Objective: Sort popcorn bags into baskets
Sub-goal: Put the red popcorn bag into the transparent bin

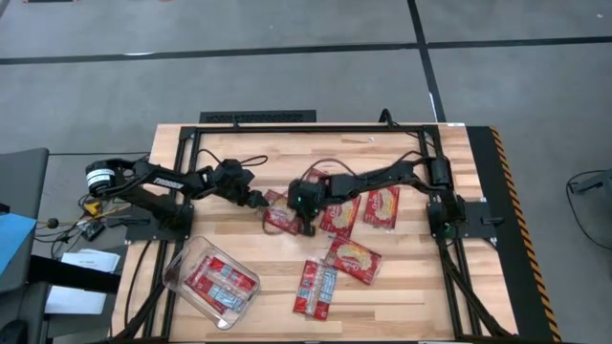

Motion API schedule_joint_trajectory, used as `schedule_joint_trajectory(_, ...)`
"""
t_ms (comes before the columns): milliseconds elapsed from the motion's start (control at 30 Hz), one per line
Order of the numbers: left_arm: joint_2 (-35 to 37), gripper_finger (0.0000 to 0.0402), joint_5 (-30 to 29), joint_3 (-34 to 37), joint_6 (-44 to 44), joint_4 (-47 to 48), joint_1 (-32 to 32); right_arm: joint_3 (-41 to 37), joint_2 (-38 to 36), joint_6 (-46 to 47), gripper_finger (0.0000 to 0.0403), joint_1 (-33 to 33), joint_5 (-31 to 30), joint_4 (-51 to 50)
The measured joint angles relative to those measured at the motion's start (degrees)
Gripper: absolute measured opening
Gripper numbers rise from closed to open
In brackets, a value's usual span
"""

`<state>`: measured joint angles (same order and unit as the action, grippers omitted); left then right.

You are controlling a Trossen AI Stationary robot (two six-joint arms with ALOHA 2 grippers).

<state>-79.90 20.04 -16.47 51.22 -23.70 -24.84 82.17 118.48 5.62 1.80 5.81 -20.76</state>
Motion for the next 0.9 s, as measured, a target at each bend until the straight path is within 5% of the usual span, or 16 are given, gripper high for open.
schedule_joint_trajectory(200, 0.0, 0.0224, 0.1, 0.0, 0.2, -0.2, 0.0, -0.1, 1.7, -0.5, 0.0021, -2.0, -4.5, 2.6)
schedule_joint_trajectory(667, -0.1, 0.0224, 1.0, 0.1, 1.0, -1.3, 0.1, 1.4, 7.3, -2.2, 0.0022, 0.3, -3.6, 11.5)
schedule_joint_trajectory(900, -0.2, 0.0196, 6.8, 0.2, 2.4, -2.7, 0.2, 2.9, 6.2, -2.2, 0.0014, 0.9, -4.1, 8.8)
